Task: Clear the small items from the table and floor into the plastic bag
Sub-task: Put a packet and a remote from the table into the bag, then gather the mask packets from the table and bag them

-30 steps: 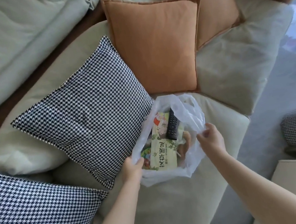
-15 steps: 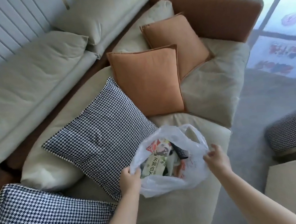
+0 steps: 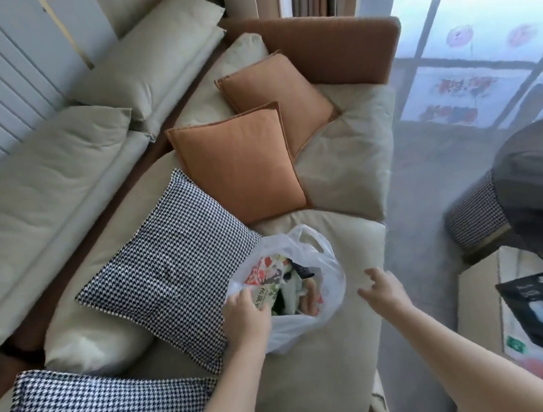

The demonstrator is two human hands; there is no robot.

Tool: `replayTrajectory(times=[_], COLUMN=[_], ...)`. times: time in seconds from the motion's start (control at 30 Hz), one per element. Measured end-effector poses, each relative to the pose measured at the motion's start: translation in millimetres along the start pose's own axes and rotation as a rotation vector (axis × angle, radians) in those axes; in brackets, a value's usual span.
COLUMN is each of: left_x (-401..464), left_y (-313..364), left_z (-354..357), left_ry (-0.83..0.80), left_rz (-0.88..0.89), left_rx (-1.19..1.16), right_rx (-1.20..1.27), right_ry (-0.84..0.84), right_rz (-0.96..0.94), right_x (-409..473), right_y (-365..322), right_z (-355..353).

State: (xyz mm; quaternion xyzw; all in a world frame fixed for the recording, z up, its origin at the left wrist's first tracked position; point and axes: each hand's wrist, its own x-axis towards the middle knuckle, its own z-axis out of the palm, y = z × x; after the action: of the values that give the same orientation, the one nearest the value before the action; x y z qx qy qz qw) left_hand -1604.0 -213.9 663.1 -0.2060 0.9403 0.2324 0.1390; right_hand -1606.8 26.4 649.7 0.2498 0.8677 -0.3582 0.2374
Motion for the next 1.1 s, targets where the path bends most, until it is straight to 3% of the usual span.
replayTrajectory(times=[0.17,0.4,0.77,1.1], left_x=[-26.6,-86.3,-194.3,-259.0], left_y=[76.1,160.6,240.1,303.6], left_z=[21.7,74.4,179.3,269.3], left_ry=[-0.305,-0.574,-0.694,-0.763], left_rz=[0.2,0.449,0.68,0.738], left_rx=[-0.092,0.131,0.419,0.46], right_rx=[-0.123,-0.158,-0.051,0.147], right_ry=[0.055,0.187,0.243,0.308], right_rz=[-0.008,0.06,0.307,0.5], right_x=[-17.5,-38.3,-99.2,-110.1], right_y=[33.0,100.7,284.7,409.2], right_z=[-30.9,-81.4,-137.6,-176.2])
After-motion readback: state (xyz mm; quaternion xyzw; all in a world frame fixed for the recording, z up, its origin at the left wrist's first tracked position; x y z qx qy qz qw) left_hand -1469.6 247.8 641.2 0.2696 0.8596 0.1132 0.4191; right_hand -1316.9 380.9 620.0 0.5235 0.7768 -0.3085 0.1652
